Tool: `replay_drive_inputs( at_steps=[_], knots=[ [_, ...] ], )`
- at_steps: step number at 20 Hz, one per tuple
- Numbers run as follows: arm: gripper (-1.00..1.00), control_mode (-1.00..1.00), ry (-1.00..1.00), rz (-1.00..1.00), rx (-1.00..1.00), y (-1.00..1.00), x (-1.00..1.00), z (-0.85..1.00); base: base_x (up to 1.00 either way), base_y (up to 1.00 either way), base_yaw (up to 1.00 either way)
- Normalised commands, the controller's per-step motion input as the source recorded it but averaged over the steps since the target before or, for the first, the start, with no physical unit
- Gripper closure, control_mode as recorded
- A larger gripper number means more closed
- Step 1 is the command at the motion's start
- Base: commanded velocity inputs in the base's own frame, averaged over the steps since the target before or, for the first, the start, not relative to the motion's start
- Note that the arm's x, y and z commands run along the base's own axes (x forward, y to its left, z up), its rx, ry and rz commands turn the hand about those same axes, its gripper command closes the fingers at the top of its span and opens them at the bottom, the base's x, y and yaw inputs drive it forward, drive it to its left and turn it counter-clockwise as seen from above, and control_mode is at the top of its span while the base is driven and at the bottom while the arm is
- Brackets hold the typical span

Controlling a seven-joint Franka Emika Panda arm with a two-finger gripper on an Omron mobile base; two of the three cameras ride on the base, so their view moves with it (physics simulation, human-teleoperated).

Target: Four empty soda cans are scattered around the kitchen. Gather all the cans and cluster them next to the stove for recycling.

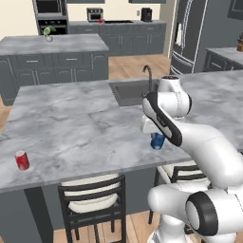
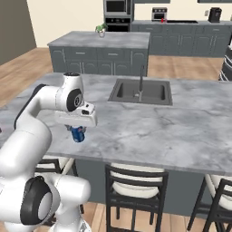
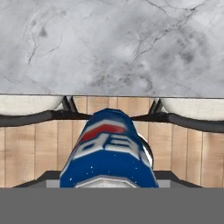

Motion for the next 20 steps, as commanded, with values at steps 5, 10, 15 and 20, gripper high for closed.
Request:
replay_drive_inputs(
  at_steps=[5, 10, 15, 20],
  knots=[
    [1.0, 1.0, 0.0, 0.0, 0.0, 0.0, 0.0, 0.0, -0.81, -0.04, -0.04],
    [1.0, 1.0, 0.0, 0.0, 0.0, 0.0, 0.0, 0.0, -0.85, 0.01, -0.02],
    [1.0, 1.0, 0.0, 0.0, 0.0, 0.0, 0.0, 0.0, -0.79, 0.25, 0.0],
    [1.0, 1.0, 0.0, 0.0, 0.0, 0.0, 0.0, 0.0, -0.5, 0.83, 0.0]
  ],
)
